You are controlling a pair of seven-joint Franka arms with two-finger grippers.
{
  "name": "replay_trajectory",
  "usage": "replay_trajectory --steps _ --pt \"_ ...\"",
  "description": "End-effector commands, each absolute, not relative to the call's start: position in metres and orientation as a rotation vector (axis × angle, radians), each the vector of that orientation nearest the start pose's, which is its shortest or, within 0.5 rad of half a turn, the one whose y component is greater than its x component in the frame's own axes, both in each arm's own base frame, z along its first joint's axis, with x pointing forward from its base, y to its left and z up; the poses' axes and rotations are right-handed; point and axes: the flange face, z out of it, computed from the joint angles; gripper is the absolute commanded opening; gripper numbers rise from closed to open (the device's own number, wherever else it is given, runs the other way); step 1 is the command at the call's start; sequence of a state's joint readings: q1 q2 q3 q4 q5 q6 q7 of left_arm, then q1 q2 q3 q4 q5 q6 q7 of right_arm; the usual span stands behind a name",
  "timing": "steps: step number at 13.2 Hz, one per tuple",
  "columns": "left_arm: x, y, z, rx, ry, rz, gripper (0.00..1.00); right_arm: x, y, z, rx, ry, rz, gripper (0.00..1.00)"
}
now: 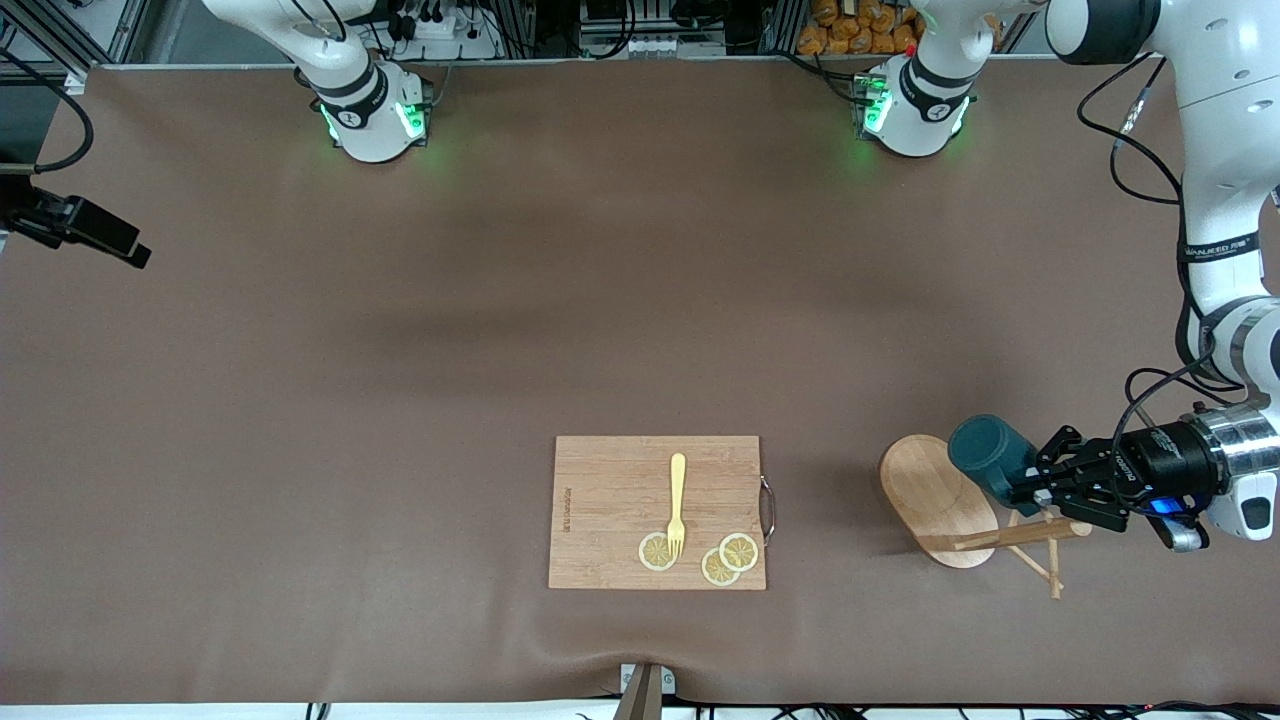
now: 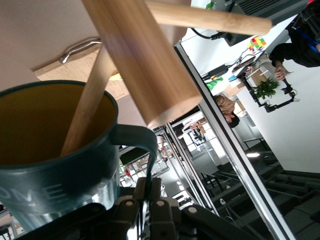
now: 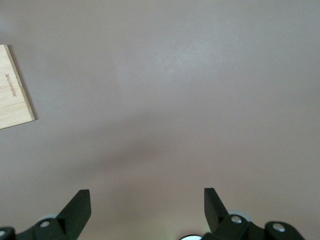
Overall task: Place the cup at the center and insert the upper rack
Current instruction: 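Hook the mug handle onto a mug tree peg with the left gripper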
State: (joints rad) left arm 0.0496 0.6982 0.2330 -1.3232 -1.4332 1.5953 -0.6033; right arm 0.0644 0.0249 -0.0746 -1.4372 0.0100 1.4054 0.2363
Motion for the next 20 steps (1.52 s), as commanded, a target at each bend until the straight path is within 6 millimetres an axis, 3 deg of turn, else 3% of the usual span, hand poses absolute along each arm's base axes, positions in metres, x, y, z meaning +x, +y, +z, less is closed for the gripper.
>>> replay_trajectory --steps 1,8,15,20 --pt "0.731 0.065 0.372 1.493 1.067 -0.581 0.0 0.53 -0.006 0.673 -3.09 0.4 0.096 1.0" --pt "0.733 0.07 0.357 1.452 1.081 -0.589 0.0 0.517 -0.036 0.678 -3.078 0.397 0.134 1.0" --pt "0.735 0.076 0.35 1.414 1.09 -0.59 0.0 0.52 -0.027 0.682 -3.062 0.357 0.105 1.0" --pt "0.735 0.078 0.353 1.415 1.094 -0.584 0.0 0.54 -0.032 0.679 -3.065 0.376 -0.01 1.0"
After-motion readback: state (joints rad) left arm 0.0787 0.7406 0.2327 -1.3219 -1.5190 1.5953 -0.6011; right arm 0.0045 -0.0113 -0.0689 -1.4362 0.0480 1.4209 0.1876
